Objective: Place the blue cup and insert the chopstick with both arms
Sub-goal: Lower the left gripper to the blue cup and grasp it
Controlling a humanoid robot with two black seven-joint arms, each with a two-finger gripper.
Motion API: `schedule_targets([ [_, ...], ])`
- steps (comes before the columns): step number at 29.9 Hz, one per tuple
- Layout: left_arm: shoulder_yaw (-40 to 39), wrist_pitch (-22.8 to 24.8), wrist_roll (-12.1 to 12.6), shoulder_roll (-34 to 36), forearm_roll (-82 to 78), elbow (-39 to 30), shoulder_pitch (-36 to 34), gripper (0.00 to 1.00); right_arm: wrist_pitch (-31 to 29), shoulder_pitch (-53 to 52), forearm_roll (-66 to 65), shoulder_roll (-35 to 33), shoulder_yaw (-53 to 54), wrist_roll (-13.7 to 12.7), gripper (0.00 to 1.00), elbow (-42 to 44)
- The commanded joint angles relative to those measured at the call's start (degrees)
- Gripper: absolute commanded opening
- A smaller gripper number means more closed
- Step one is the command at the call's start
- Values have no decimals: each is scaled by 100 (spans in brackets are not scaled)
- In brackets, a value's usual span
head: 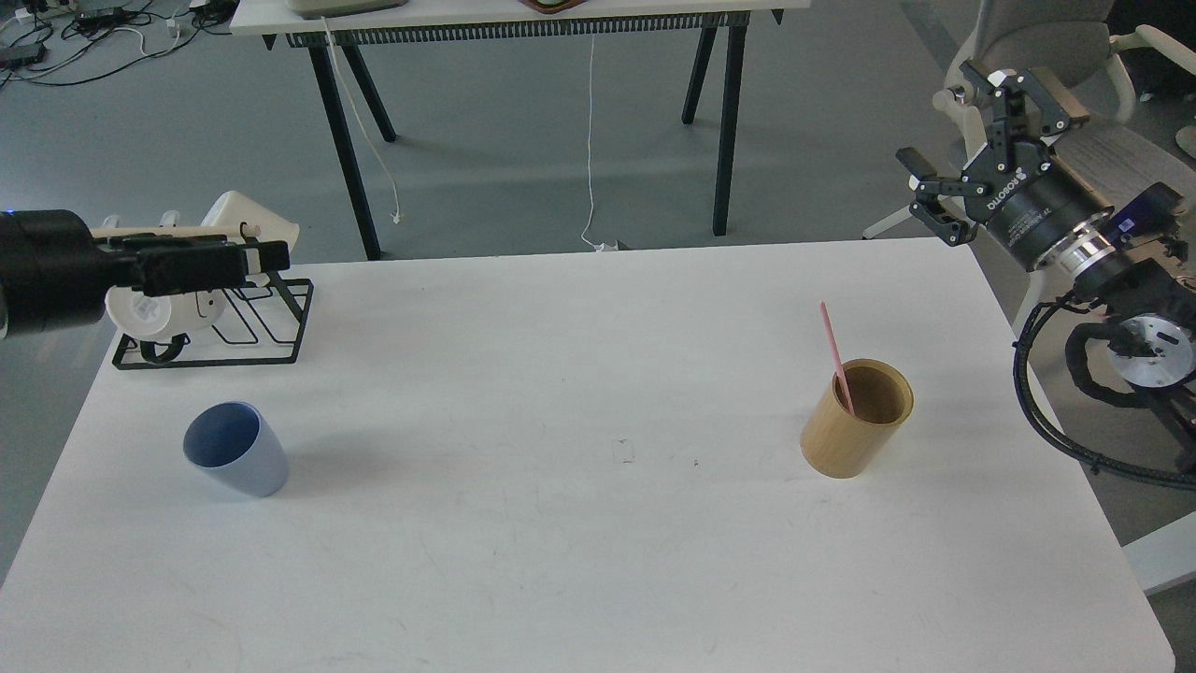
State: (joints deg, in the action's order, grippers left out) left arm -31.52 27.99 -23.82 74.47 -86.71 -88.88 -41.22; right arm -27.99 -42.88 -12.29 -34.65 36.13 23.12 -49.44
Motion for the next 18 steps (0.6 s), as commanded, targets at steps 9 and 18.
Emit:
schedule_targets([
  [9, 822, 1, -418, -660, -1866, 1284, 43, 99, -1, 52, -1, -16, 0, 0, 99, -14],
  [18, 1244, 1, -418, -1083, -2060, 2059, 88, 99, -1, 69, 8, -16, 8, 0, 99, -22],
])
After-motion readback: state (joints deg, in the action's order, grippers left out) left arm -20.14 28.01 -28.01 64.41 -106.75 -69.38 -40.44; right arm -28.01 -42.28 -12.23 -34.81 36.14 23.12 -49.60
